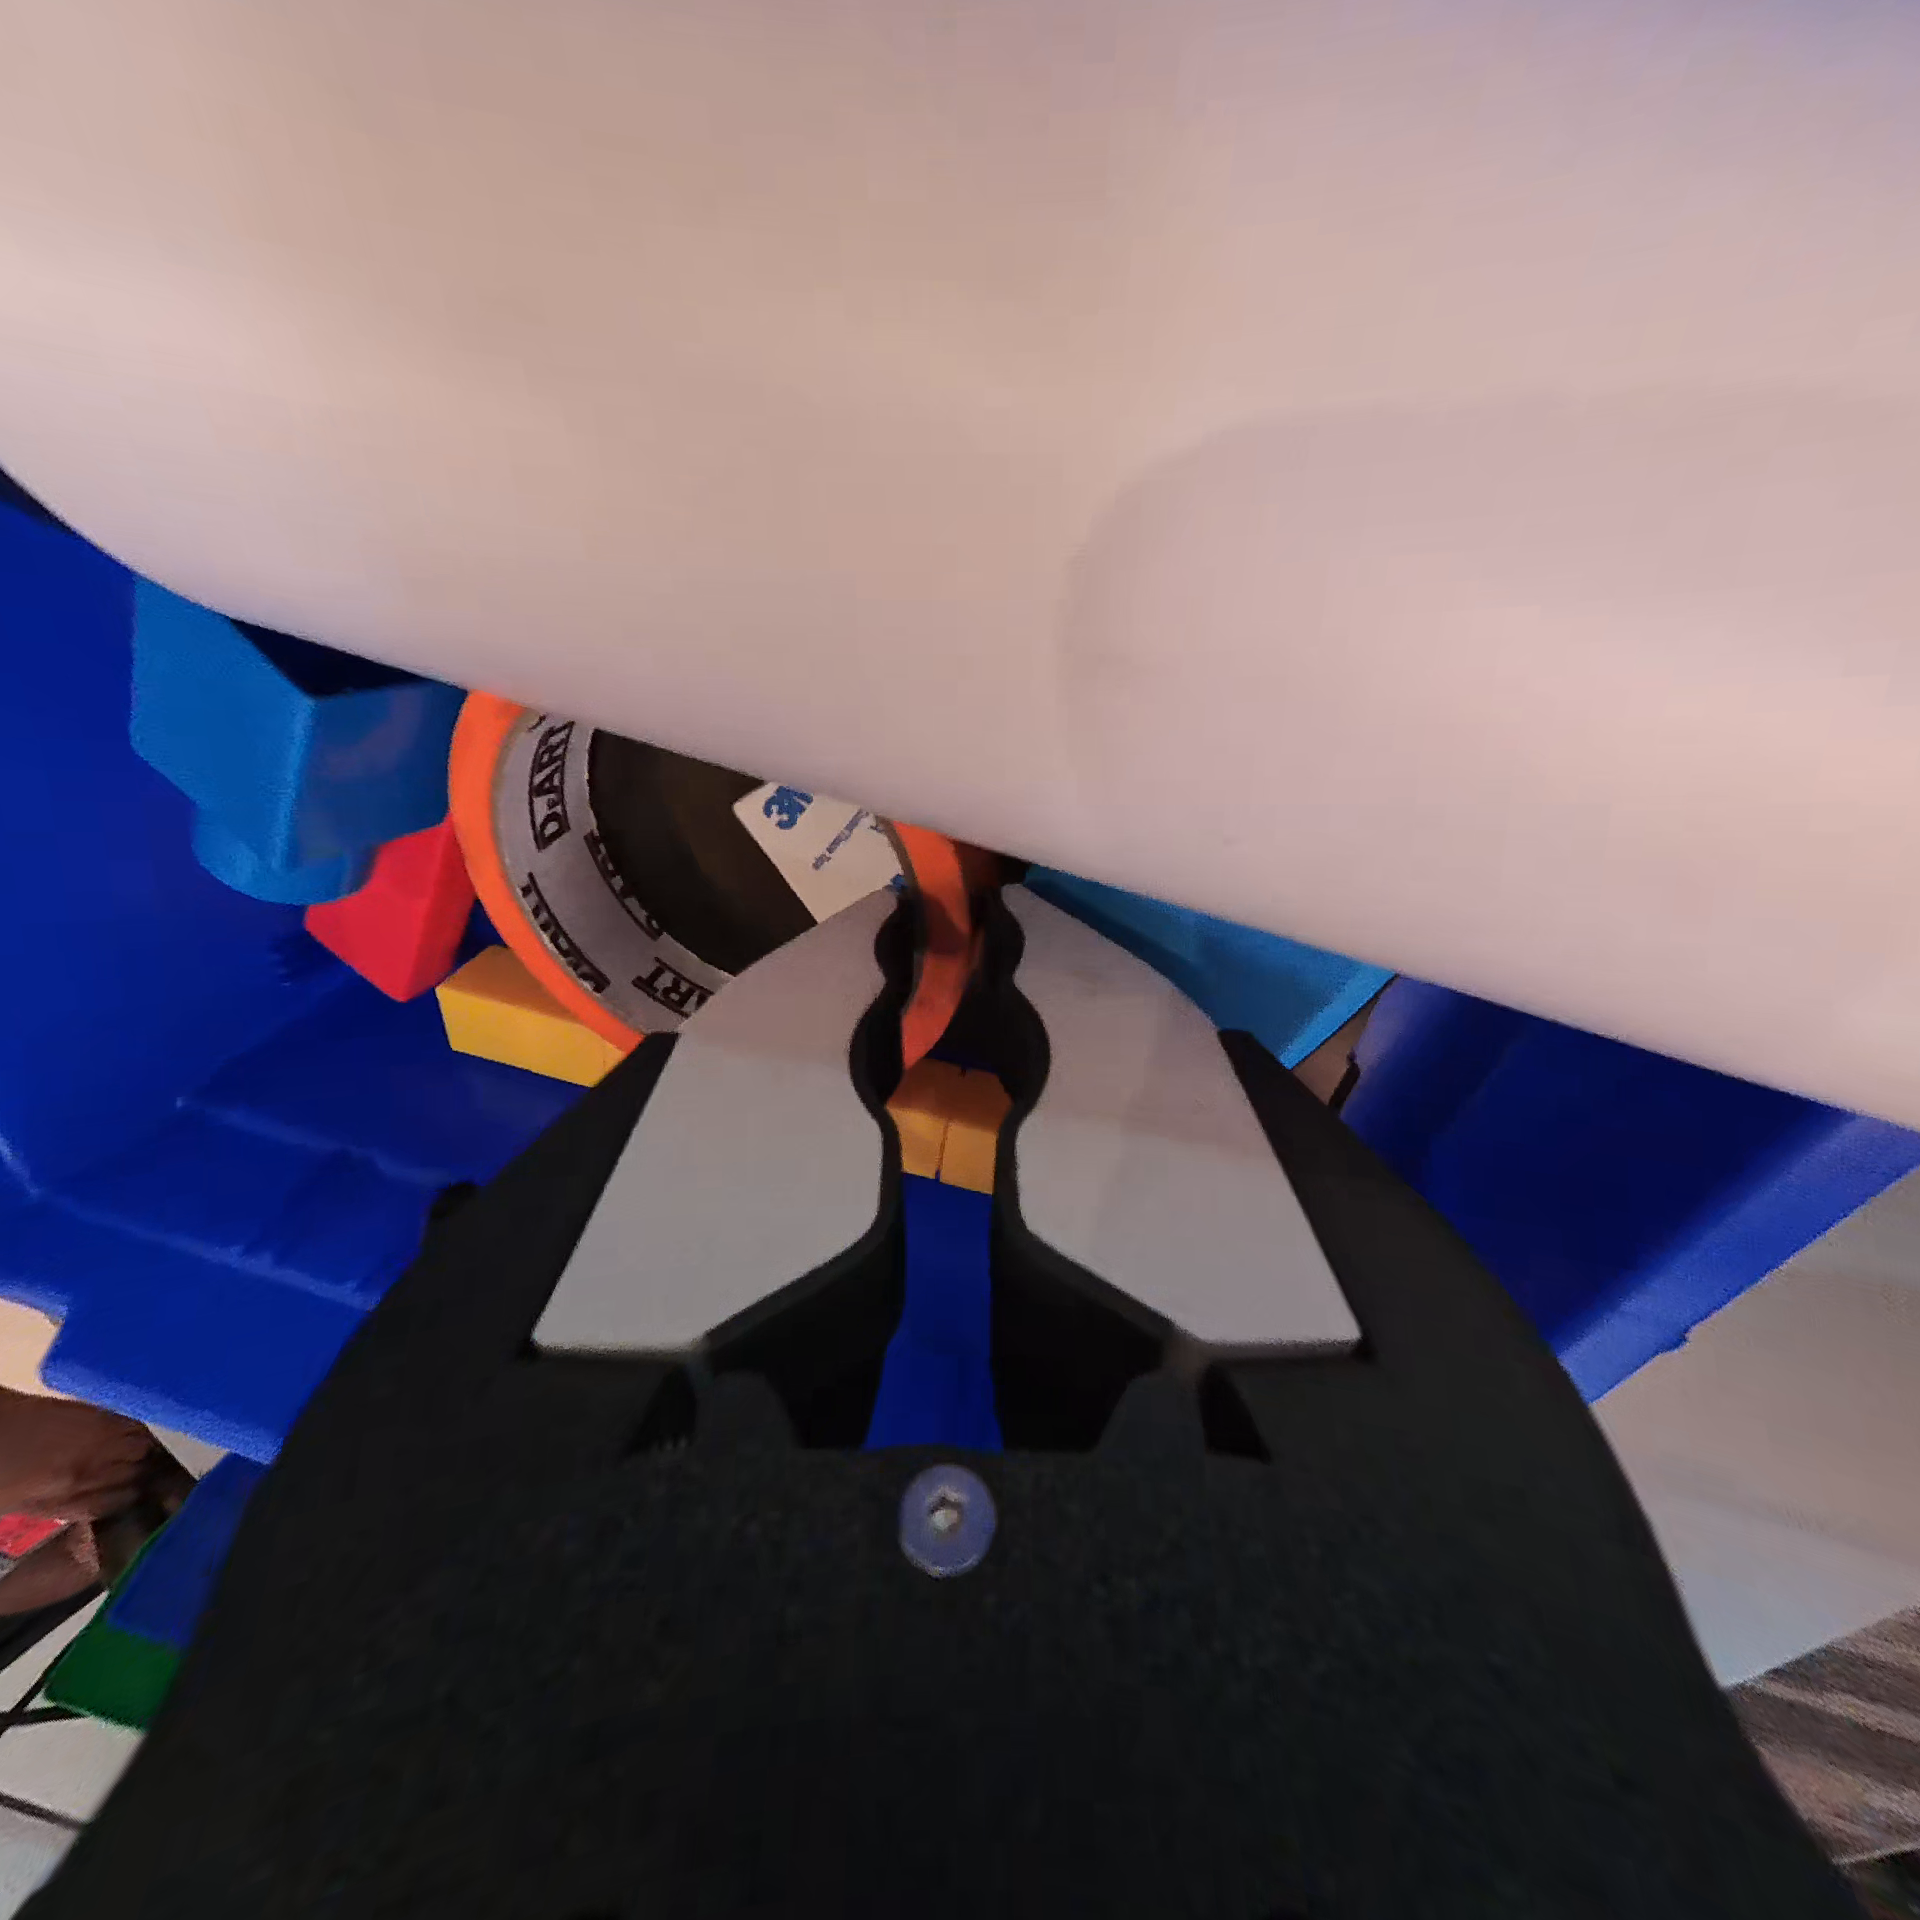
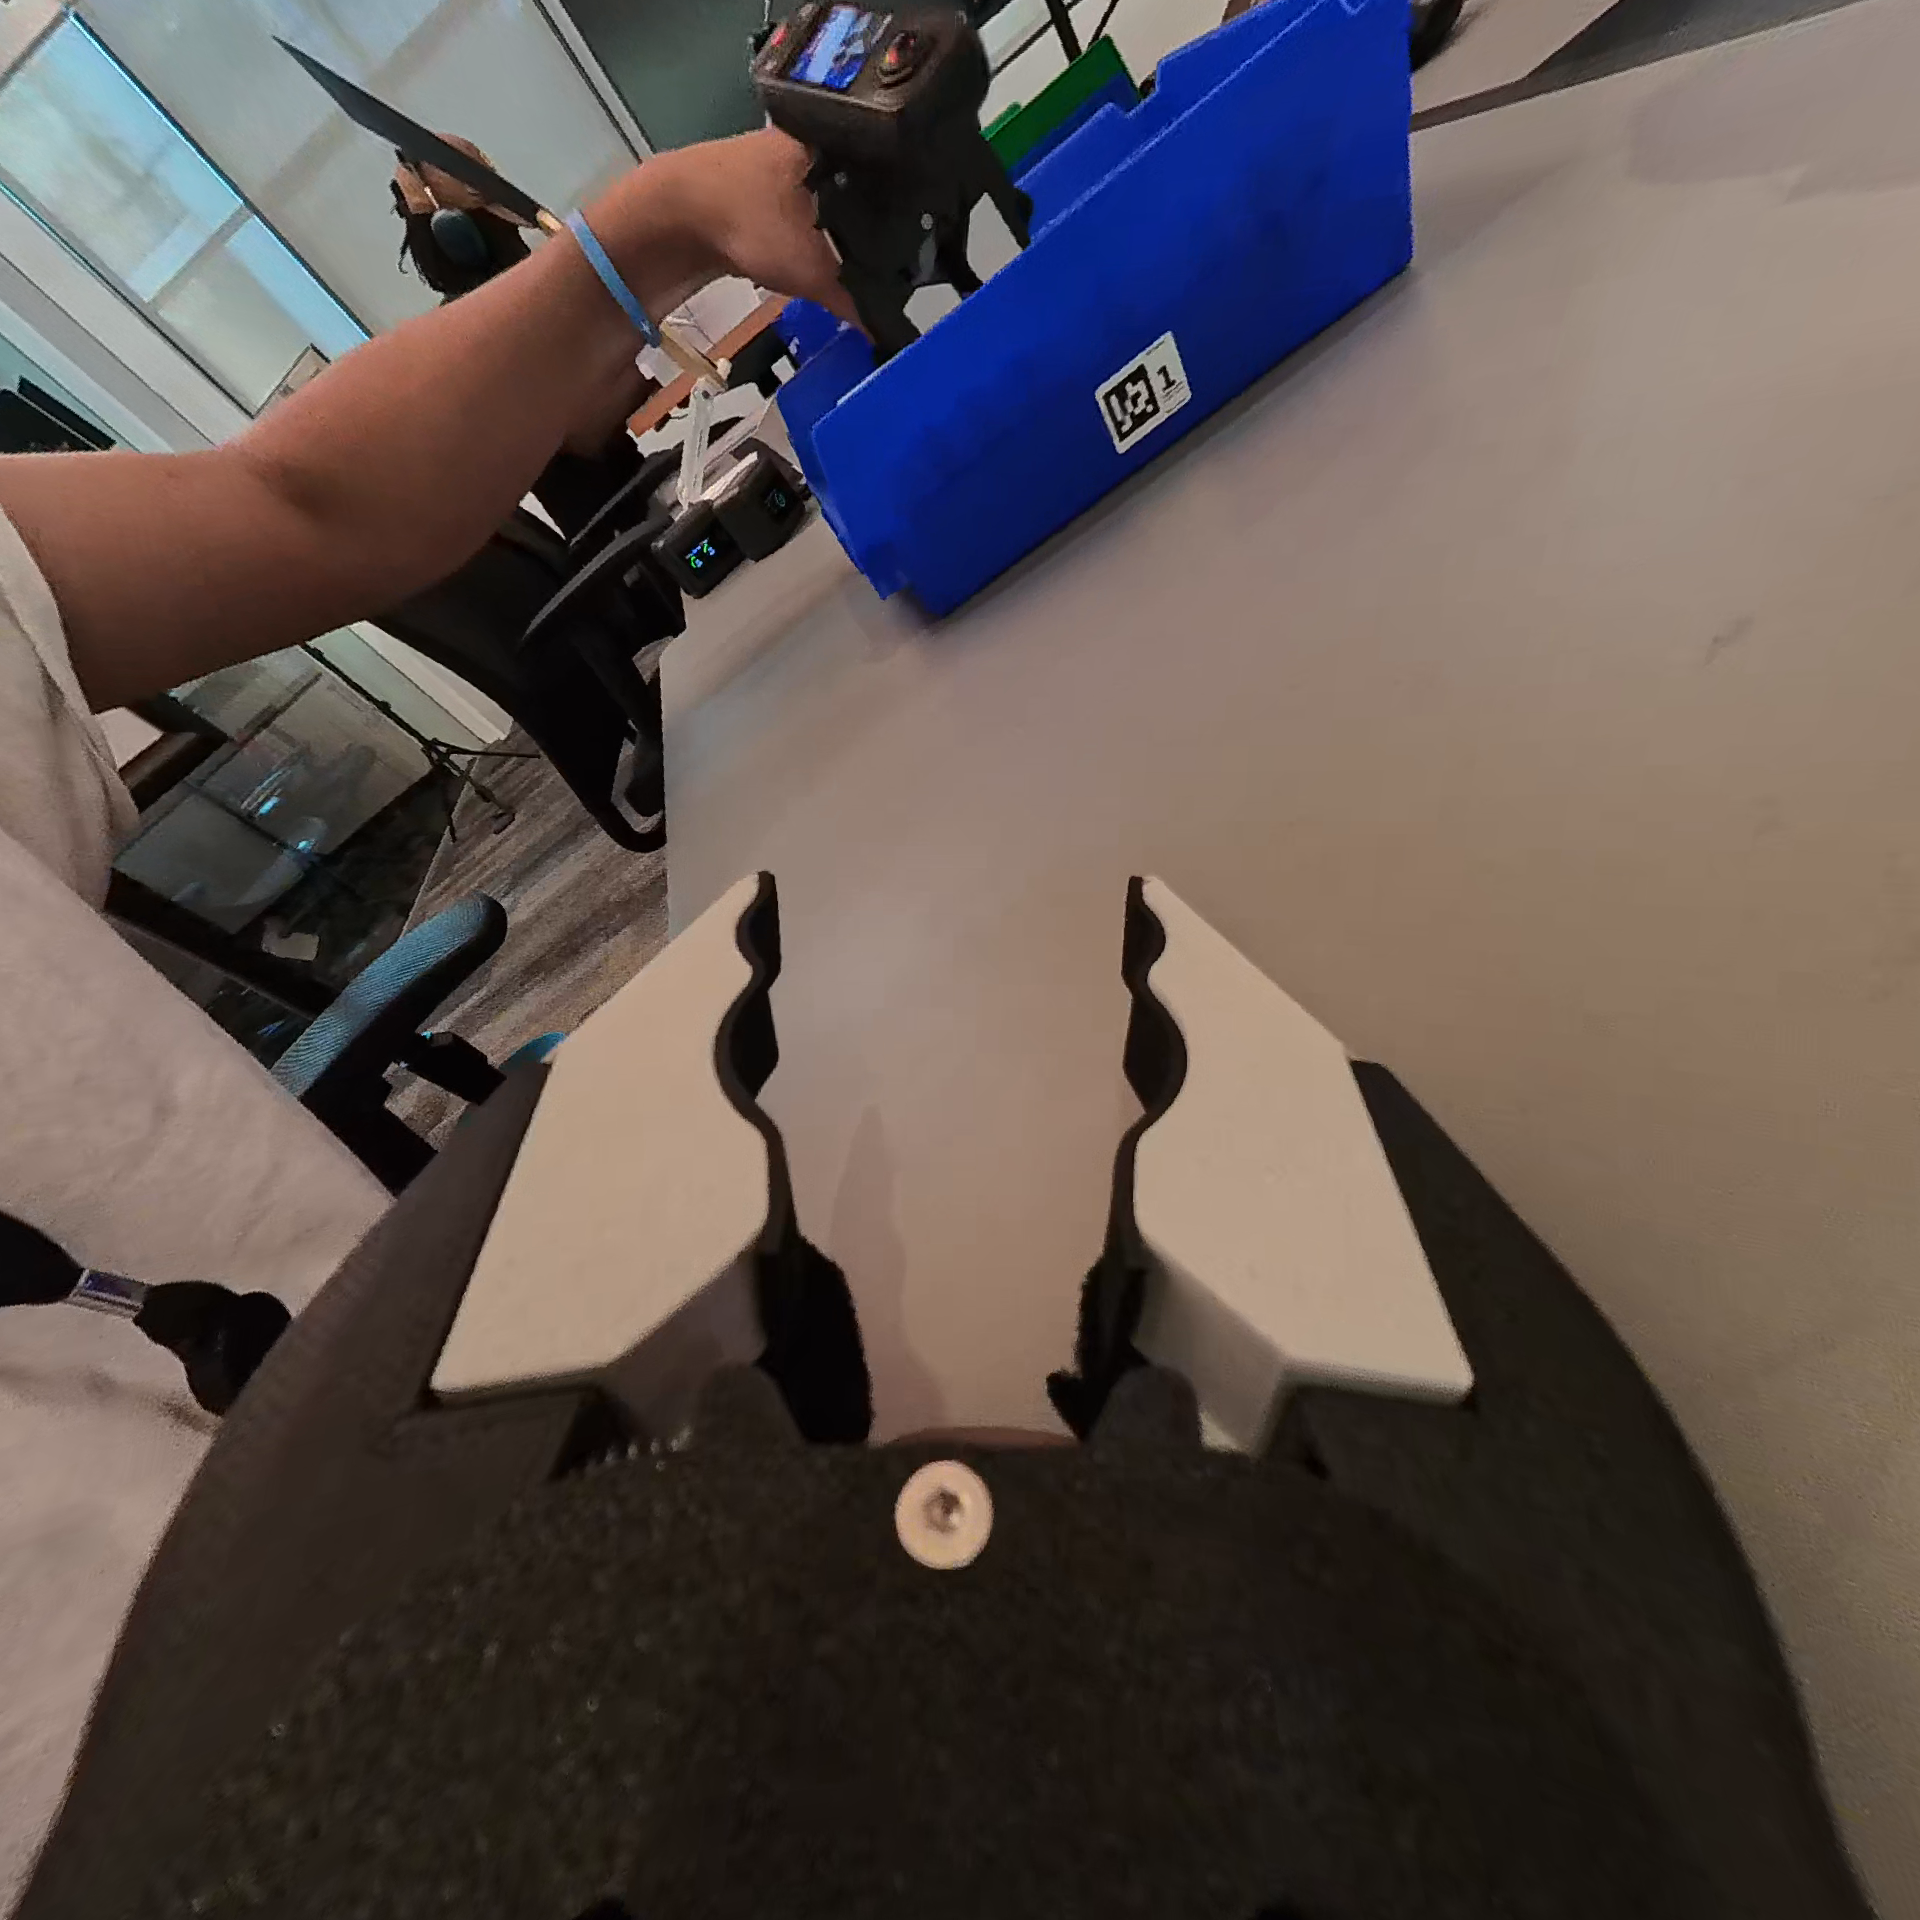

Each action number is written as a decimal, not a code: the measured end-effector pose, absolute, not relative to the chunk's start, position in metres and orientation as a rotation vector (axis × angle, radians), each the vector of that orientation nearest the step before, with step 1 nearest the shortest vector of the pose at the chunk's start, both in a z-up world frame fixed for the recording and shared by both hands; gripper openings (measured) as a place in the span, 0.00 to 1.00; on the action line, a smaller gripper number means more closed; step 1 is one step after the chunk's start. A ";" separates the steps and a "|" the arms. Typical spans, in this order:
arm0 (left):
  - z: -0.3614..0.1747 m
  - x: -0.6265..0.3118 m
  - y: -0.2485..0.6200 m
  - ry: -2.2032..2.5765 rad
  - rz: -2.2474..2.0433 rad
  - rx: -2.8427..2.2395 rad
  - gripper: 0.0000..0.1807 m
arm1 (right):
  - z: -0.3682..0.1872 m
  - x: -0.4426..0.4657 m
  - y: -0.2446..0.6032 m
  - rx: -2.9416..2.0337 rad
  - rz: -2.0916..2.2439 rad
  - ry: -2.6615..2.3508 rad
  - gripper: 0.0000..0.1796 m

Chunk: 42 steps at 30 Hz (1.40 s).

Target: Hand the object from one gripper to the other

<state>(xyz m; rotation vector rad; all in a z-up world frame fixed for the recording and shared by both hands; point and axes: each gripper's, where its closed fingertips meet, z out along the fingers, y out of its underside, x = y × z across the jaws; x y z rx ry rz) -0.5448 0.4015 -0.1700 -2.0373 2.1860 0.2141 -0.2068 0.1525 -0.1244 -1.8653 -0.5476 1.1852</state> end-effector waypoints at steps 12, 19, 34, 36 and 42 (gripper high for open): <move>-0.094 -0.562 0.401 1.973 0.539 -1.947 0.06 | -0.118 -0.206 0.145 -1.844 1.234 -0.538 0.37; -0.015 -0.540 0.382 1.690 0.691 -1.729 0.06 | -0.116 -0.217 0.143 -1.833 1.216 -0.604 0.37; -0.042 -0.292 0.251 1.367 0.474 -1.304 0.06 | -0.040 -0.246 0.237 -1.571 1.035 -0.494 0.36; -0.054 -0.273 0.239 1.387 0.523 -1.257 0.06 | -0.033 -0.253 0.229 -1.491 1.068 -0.506 0.36; -0.074 -0.249 0.217 1.394 0.484 -1.239 0.06 | -0.045 -0.239 0.222 -1.503 1.023 -0.511 0.15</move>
